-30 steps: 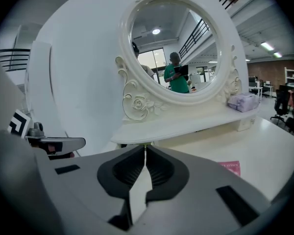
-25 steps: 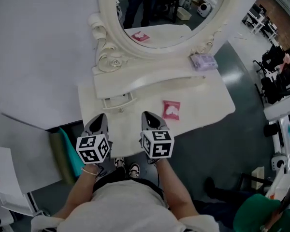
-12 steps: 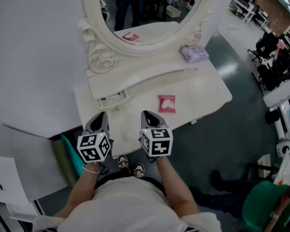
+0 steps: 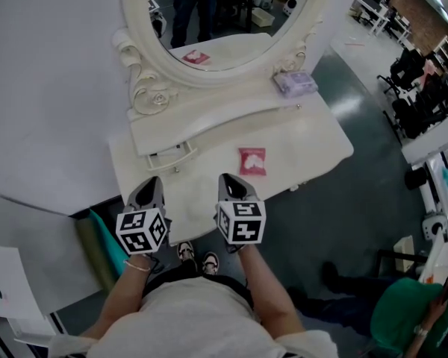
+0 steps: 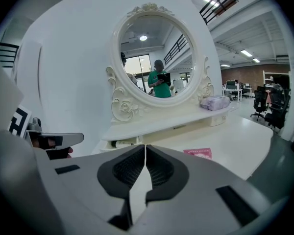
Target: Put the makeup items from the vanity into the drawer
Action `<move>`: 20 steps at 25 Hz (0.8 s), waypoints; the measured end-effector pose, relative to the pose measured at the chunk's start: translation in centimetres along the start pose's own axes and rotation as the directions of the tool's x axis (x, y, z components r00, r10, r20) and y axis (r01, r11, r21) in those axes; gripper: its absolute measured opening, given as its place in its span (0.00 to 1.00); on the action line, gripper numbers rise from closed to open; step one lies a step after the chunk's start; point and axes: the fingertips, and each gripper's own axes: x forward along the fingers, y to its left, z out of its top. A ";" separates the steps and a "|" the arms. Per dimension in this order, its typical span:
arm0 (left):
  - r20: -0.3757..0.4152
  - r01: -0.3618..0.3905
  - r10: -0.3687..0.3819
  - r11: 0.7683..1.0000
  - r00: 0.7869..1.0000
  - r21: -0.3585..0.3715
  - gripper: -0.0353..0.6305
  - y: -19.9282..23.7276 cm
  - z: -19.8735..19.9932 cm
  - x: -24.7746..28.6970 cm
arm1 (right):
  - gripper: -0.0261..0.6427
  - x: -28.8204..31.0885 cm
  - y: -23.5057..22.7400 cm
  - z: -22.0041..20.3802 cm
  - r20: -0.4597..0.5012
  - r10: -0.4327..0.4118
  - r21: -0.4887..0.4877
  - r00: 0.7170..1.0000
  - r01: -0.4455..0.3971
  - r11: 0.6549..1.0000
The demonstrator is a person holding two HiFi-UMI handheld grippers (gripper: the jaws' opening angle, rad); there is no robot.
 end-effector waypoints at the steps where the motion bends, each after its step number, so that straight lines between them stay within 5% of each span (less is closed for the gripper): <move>1: -0.007 0.006 -0.006 1.000 1.000 0.002 0.06 -0.2 -0.2 0.2 | 0.07 0.0 -0.5 -0.2 -0.003 -0.012 0.010 1.000 0.012 1.000; 10: -0.093 0.069 -0.066 0.997 0.993 0.020 0.06 -2.1 -2.9 2.6 | 0.09 0.2 -6.2 -3.0 -0.041 -0.121 0.100 0.992 0.125 0.987; 20: -0.154 0.102 -0.096 0.994 0.983 0.029 0.06 -3.1 -4.7 4.8 | 0.28 2.2 -11.6 -4.5 -0.088 -0.217 0.138 0.972 0.227 0.964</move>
